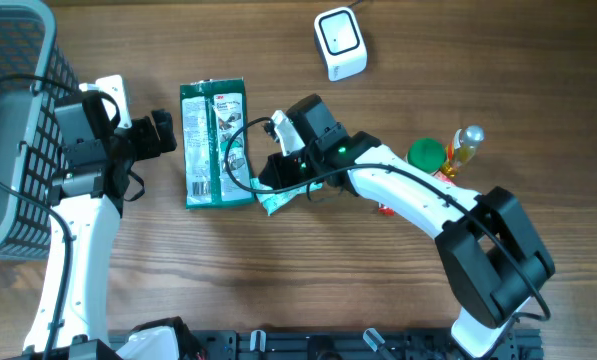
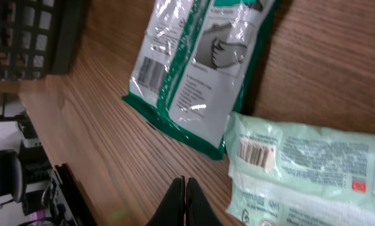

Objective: Scan the item barcode

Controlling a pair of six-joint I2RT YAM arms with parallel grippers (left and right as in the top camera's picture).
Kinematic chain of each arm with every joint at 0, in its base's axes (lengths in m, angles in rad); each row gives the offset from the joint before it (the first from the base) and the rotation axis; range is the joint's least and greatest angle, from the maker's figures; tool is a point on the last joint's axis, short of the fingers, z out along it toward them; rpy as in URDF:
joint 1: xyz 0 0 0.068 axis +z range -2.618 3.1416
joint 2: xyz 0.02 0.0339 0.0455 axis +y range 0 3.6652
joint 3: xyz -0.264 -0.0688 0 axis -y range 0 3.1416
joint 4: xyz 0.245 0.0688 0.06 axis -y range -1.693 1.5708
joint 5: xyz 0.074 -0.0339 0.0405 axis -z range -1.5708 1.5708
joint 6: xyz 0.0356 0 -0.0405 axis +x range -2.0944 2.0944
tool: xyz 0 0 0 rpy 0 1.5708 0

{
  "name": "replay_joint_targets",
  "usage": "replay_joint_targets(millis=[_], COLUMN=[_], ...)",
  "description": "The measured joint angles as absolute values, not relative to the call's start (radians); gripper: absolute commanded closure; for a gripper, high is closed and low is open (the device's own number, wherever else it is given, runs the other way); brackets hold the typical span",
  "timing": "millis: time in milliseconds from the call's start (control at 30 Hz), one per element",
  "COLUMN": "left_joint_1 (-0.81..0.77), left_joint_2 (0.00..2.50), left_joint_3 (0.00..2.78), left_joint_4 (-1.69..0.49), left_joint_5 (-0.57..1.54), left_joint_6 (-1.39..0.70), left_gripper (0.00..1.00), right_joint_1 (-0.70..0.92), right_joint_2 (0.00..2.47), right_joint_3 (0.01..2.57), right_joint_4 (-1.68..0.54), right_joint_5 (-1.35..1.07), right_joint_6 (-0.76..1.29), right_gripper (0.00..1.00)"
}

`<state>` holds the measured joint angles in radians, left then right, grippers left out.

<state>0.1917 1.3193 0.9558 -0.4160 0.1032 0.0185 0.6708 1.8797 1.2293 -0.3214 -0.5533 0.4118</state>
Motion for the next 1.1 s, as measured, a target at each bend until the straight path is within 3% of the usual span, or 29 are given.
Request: replay_joint_targets(millis=[333, 400, 533, 733, 833, 1100], left_joint_1=[0.192, 0.192, 0.192, 0.192, 0.192, 0.192], left_joint_2=[1.319, 1.319, 1.319, 1.319, 1.319, 1.319], left_joint_3=[0.956, 0.956, 0.956, 0.956, 0.956, 0.956], left_joint_4=[-0.416, -0.416, -0.416, -0.416, -0.416, -0.416], left_joint_5=[0.103, 0.103, 0.103, 0.103, 0.103, 0.103], left_joint_6=[0.019, 0.019, 0.019, 0.019, 0.019, 0.019], left_gripper=[0.0, 0.0, 0.0, 0.0, 0.0, 0.0], right_joint_1=[0.694, 0.695, 0.673, 0.656, 0.657, 0.658], right_joint_2=[2.065, 2.065, 2.056, 1.899, 1.898, 1.944], right_joint_3=[1.229, 1.229, 1.23, 1.237, 1.23, 1.121], right_joint_4=[-0.241, -0.224, -0.138, -0.287, -0.384, -0.375], right_joint_5=[-0.508, -0.508, -0.625, -0.693, -0.624, -0.435], right_joint_6=[0.416, 0.416, 0.424, 0.43, 0.431, 0.446], right_gripper=[0.95, 0.91, 0.92, 0.96, 0.96, 0.96])
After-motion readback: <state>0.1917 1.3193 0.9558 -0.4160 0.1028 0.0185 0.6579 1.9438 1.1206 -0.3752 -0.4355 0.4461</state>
